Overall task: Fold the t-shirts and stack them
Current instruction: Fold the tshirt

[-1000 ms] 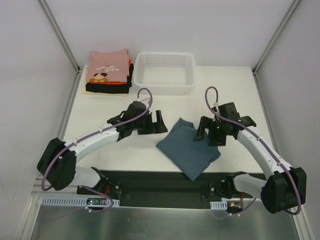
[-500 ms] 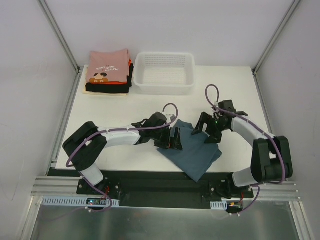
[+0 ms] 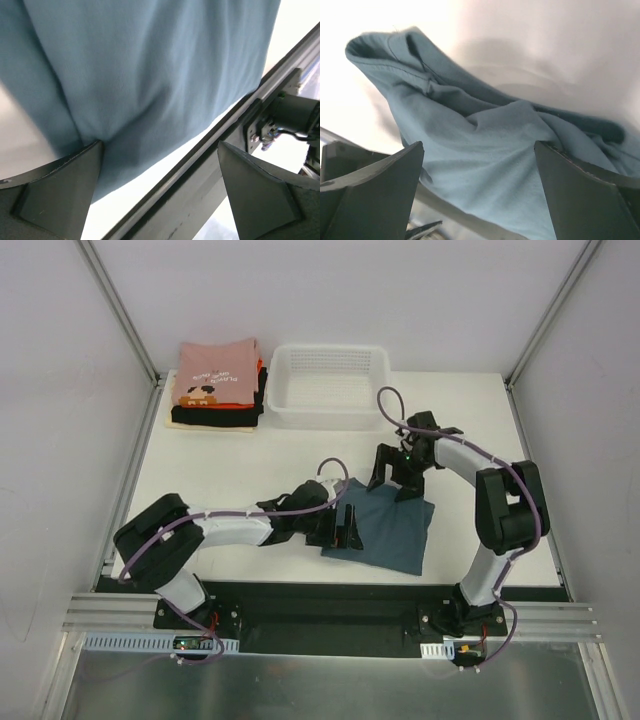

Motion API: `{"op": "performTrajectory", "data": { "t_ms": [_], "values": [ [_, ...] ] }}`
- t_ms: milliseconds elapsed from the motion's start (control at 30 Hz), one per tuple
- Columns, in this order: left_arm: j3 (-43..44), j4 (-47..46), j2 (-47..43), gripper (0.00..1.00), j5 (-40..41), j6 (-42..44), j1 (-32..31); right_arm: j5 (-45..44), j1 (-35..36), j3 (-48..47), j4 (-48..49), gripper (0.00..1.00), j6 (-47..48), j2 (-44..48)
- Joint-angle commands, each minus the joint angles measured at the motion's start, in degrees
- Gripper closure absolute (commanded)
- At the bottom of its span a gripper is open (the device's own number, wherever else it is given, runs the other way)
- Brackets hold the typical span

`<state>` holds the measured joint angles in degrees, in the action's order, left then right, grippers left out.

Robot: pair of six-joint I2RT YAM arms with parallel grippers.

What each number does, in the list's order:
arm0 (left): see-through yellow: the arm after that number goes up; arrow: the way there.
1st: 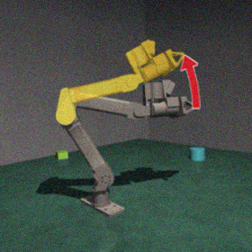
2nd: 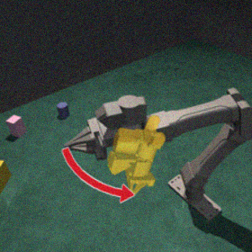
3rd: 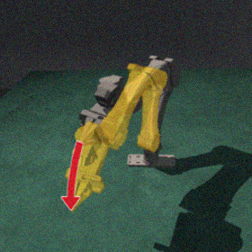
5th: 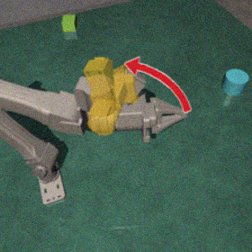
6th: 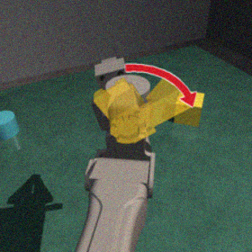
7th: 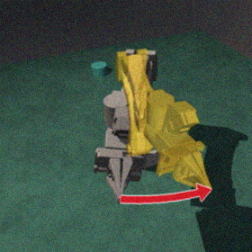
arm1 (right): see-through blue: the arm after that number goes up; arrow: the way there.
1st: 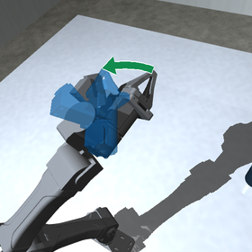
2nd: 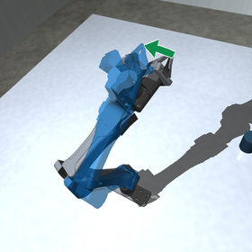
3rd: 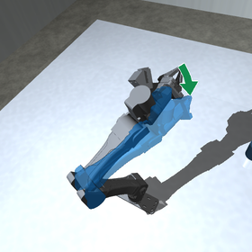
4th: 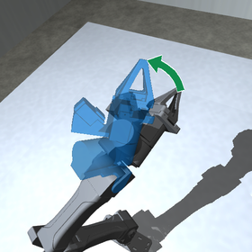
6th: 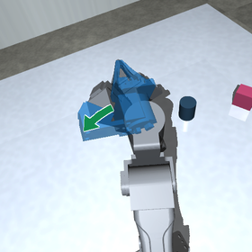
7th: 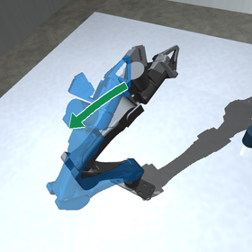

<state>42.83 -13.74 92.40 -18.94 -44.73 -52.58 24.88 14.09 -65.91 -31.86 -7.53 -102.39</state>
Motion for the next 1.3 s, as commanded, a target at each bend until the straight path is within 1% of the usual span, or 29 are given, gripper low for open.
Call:
{"op": "performTrajectory", "data": {
  "t_ms": [0,67,133,167,200,267,300,333,367,400,433,467,500,533,633,767,800,833,900,1000,1133,1200,1233,1267],
  "values": [
    [-4.2,8.4,-6.4,0.01,7.2,-3.0,-2.2,-6.4,3.4,-7.2,-3.1,0.03,6.8,0.8],
    [-3.0,10.3,-10.5,0.01,10.4,-1.5,-2.3,-8.5,4.3,-8.0,-5.1,0.03,7.2,2.9],
    [-1.6,13.2,-13.6,0.01,13.6,1.0,-2.3,-10.0,4.4,-7.3,-5.5,0.03,7.1,7.4],
    [0.3,15.1,-14.2,0.01,18.5,1.4,-2.3,-11.9,4.4,-5.9,-5.5,0.03,7.1,8.9],
    [1.5,16.6,-14.5,0.01,21.6,1.7,-2.1,-12.9,4.3,-5.3,-5.6,0.03,7.1,11.7],
    [5.0,21.6,-14.2,0.01,27.9,1.9,-1.7,-14.9,3.6,-3.6,-6.1,0.03,6.8,13.8],
    [6.3,23.0,-13.5,0.01,30.5,2.0,-0.3,-15.0,3.1,-1.6,-6.1,0.03,5.9,15.5],
    [7.6,24.2,-11.7,0.01,30.5,2.4,0.8,-15.2,1.6,-0.5,-6.0,0.03,5.1,16.3],
    [9.8,24.9,-10.7,0.09,29.7,2.5,2.3,-15.1,0.6,0.7,-5.9,0.03,4.5,17.2],
    [10.9,24.8,-9.5,0.14,26.7,2.5,3.5,-14.9,-0.3,3.1,-5.5,0.02,3.8,18.6],
    [11.9,24.8,-6.9,0.18,24.9,2.5,6.0,-14.4,-2.1,4.3,-4.5,0.03,2.8,19.4],
    [14.4,24.8,-5.4,0.25,23.3,2.7,7.0,-13.0,-2.9,5.5,-3.8,0.07,2.3,20.1],
    [15.5,24.8,-4.1,0.26,21.9,3.0,7.6,-12.1,-3.8,6.4,-3.6,0.12,2.1,21.1],
    [16.5,24.7,-1.6,0.26,20.4,3.1,8.4,-11.4,-5.1,7.4,-3.3,0.22,1.8,21.3],
    [20.2,24.8,2.3,0.28,19.0,3.9,8.6,-10.1,-6.4,8.3,-3.3,0.39,1.8,21.1],
    [23.6,24.9,6.6,0.32,19.0,3.9,9.1,-9.9,-7.4,8.3,-3.0,0.46,1.8,20.2],
    [24.0,24.8,7.3,0.33,17.7,3.9,9.2,-9.8,-7.6,8.2,-3.0,0.49,1.7,19.8],
    [24.4,24.9,8.7,0.40,17.4,4.1,9.3,-9.9,-7.8,8.1,-3.0,0.53,1.9,19.5],
    [25.3,24.9,9.8,0.45,15.6,4.0,9.3,-11.0,-7.8,7.8,-3.2,0.54,2.3,19.0],
    [26.0,24.9,11.2,0.46,14.5,3.4,9.3,-12.6,-7.9,7.9,-3.4,0.56,2.5,18.5],
    [26.3,24.8,13.4,0.47,15.6,3.1,9.3,-12.4,-8.3,7.8,-3.0,0.58,2.8,17.4],
    [27.0,24.8,14.2,0.51,15.2,2.9,9.3,-12.1,-8.3,7.8,-2.5,0.59,2.8,16.7],
    [27.4,24.8,15.0,0.53,14.4,2.6,9.3,-12.1,-8.3,7.8,-2.1,0.62,2.8,16.3],
    [28.1,24.9,15.4,0.55,13.8,2.5,9.3,-11.8,-8.3,7.7,-1.9,0.63,2.7,16.0]
  ]
}}
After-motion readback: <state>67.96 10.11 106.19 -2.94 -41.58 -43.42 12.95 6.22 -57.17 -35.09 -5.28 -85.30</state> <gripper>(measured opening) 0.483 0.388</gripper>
